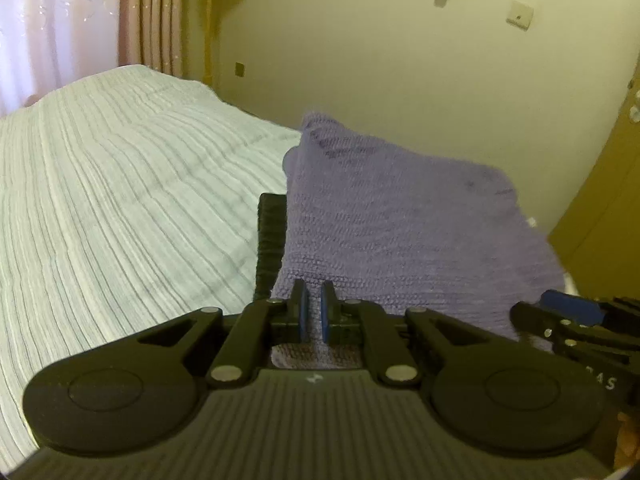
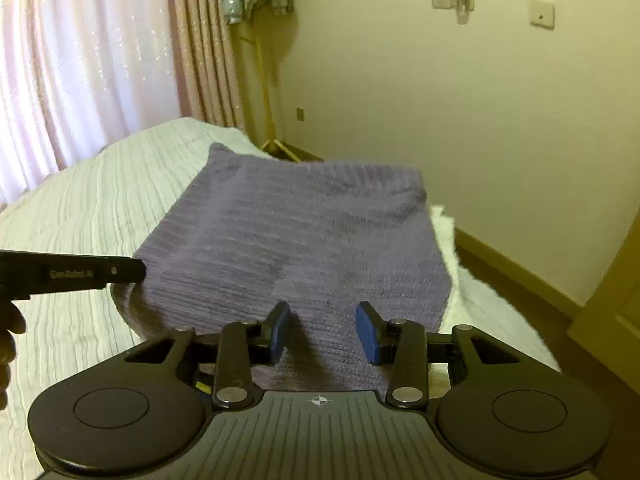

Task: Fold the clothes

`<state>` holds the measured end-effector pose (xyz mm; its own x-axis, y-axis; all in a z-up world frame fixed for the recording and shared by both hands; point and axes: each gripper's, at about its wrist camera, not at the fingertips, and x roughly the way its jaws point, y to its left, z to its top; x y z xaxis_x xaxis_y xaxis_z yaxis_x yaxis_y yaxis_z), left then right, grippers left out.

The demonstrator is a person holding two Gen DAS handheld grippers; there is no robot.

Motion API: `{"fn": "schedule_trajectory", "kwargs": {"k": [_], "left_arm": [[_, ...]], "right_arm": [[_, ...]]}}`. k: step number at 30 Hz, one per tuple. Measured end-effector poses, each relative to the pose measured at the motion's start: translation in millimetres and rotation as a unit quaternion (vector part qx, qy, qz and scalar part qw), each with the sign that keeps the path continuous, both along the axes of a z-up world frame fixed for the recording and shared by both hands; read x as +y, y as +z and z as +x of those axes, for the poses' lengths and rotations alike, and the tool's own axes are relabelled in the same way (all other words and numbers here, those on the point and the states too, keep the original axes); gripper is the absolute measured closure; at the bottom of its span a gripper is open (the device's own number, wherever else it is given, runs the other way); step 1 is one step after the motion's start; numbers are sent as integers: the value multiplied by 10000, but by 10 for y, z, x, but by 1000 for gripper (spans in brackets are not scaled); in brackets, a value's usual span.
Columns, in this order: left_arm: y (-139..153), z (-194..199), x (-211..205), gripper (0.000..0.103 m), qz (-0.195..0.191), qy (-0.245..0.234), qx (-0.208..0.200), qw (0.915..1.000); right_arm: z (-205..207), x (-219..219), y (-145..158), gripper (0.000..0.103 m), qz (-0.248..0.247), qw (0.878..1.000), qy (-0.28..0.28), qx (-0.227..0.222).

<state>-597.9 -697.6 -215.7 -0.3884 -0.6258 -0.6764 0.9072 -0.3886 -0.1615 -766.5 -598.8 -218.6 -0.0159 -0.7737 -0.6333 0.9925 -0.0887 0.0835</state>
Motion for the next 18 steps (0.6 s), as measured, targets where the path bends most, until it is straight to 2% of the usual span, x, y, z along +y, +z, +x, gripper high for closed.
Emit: {"fn": "schedule_trajectory", "kwargs": {"k": [3, 5, 10, 15, 18], "left_arm": [[130, 107, 196, 95, 196, 18, -25, 9998], [202, 198, 355, 88, 373, 81, -79, 9992], [438, 502, 905, 80, 712, 150, -319, 9968], [847, 839, 1573, 75, 695, 0, -502, 9963], [1133, 1045, 1916, 70, 512, -68, -620, 9967]], "right_arm": [[42, 179, 94, 62, 98, 9999, -79, -90], [123, 340, 111, 62, 392, 9990, -168, -119], [400, 800, 218, 62, 976, 9940, -394, -309], [748, 1307, 581, 62, 1215, 9900, -470, -538], [920, 1623, 955, 62, 1034, 9915, -599, -519]]}}
